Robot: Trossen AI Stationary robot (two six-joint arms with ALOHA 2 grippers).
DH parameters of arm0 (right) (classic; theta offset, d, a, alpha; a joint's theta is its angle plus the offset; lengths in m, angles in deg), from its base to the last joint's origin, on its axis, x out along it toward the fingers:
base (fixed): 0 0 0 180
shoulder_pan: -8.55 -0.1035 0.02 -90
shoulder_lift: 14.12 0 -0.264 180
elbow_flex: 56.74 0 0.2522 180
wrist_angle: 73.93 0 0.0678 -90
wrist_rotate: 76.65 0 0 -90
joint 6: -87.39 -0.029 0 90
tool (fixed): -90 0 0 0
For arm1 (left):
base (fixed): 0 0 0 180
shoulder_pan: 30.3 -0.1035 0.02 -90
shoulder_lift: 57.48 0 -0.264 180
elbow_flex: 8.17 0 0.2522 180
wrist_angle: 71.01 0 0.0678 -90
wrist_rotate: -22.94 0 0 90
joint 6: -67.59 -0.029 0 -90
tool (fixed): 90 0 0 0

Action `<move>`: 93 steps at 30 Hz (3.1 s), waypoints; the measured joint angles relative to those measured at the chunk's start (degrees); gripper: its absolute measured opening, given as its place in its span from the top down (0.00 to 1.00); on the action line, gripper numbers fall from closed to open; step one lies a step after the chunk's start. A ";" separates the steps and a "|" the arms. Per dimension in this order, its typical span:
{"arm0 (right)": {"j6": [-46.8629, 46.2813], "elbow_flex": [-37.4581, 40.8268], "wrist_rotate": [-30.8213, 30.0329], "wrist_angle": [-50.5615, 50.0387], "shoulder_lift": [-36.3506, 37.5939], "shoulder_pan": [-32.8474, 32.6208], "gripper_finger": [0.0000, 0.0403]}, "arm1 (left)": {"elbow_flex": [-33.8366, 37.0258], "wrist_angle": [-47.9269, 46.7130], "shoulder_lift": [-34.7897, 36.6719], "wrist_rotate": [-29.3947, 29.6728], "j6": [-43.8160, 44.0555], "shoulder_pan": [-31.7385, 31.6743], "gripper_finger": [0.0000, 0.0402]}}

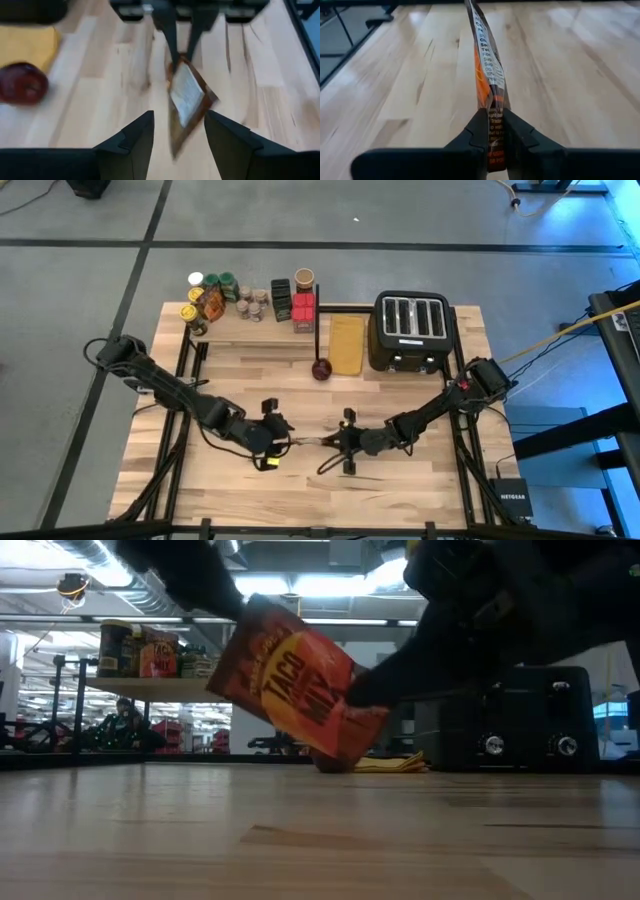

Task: Shelf spices
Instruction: Put the orange seasoning bag aligned with the other orange seasoning bag on the shelf

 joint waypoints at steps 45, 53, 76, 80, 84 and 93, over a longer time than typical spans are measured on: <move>6.59 -2.97 0.68 8.16 -0.02 0.70 0.60 | -32.76 -67.78 8.47 2.36 9.51 -12.74 0.99; 6.45 -2.97 -6.33 7.73 -0.02 0.73 0.60 | -36.16 -74.95 11.27 -2.31 4.26 -40.78 0.99; 6.54 -2.97 -6.30 4.49 -0.02 0.70 0.60 | -35.68 -71.01 0.75 -8.25 -5.34 -71.49 0.97; 6.54 -2.97 -6.30 4.49 -0.02 0.70 0.60 | -35.68 -68.80 0.73 -8.32 -6.59 -71.96 0.98; 6.56 -2.97 -6.25 4.51 -0.02 0.70 0.60 | -35.68 -68.30 0.73 -8.23 -7.11 -72.12 0.96; 6.58 -2.97 -6.23 4.44 -0.04 0.70 0.60 | -35.68 -68.13 0.73 -7.93 -7.33 -74.92 0.82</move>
